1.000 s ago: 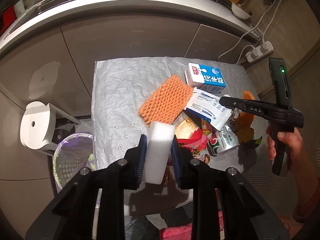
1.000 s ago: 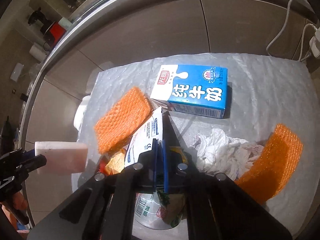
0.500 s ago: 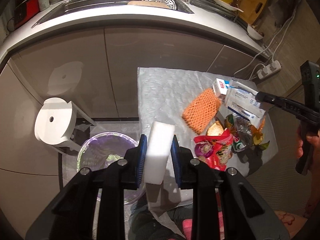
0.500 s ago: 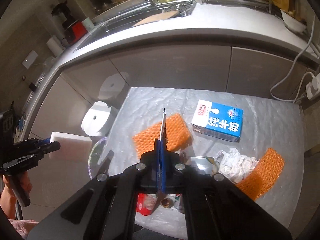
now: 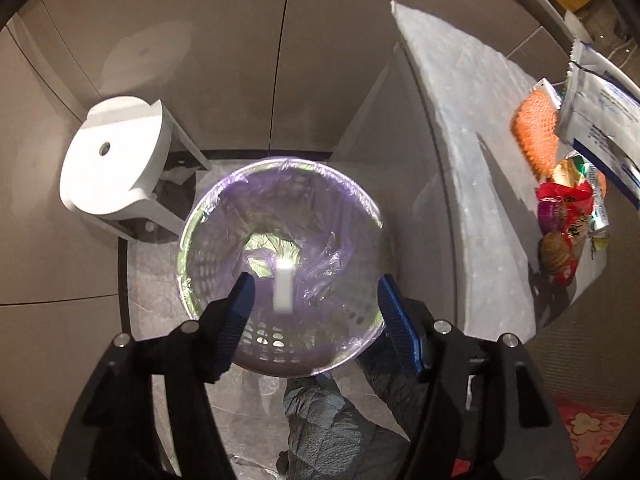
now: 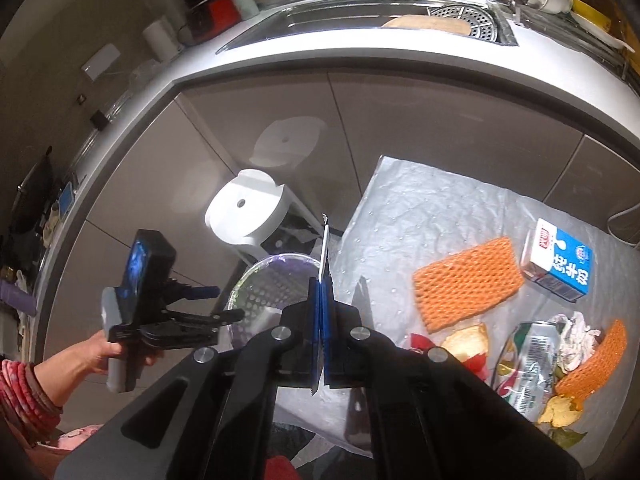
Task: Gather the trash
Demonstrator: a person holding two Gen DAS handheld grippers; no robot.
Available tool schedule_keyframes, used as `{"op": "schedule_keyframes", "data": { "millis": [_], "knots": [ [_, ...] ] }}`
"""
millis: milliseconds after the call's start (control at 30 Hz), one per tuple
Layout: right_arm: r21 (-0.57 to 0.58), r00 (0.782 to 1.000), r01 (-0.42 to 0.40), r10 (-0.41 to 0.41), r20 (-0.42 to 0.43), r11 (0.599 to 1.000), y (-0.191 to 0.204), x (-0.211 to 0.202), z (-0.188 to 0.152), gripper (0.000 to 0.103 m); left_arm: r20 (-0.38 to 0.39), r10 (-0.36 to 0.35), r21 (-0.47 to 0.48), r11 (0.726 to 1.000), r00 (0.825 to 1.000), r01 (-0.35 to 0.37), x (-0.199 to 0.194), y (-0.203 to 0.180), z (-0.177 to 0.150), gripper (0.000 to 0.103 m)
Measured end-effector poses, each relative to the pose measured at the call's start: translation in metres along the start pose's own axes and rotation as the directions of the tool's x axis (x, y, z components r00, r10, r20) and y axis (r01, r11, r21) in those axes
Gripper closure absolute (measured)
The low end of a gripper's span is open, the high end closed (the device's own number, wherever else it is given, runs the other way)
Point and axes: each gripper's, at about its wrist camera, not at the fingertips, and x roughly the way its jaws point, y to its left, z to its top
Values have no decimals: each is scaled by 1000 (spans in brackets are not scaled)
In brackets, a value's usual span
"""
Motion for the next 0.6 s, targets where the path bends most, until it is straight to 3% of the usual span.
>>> {"op": "schedule_keyframes", "data": {
  "millis": [133,267,367,600],
  "knots": [
    [-9,999,-12,12,-43,1000,22,28,-4,101,-47,-25,-33,999,999,23,15,14,0,42],
    [-23,996,-45,44,-78,999,42,59,-7,101,26,-17,-7,1000,1000,17,-26,15,2,37],
    [-37,992,-70,66,-108,997,55,89,-9,101,103,22,20,1000,994,-24,-68,11,1,21],
    [-83,978,-92,74,-195,992,78,165,-17,101,181,112,41,992,977,-122,-117,9,-3,14]
  ]
}}
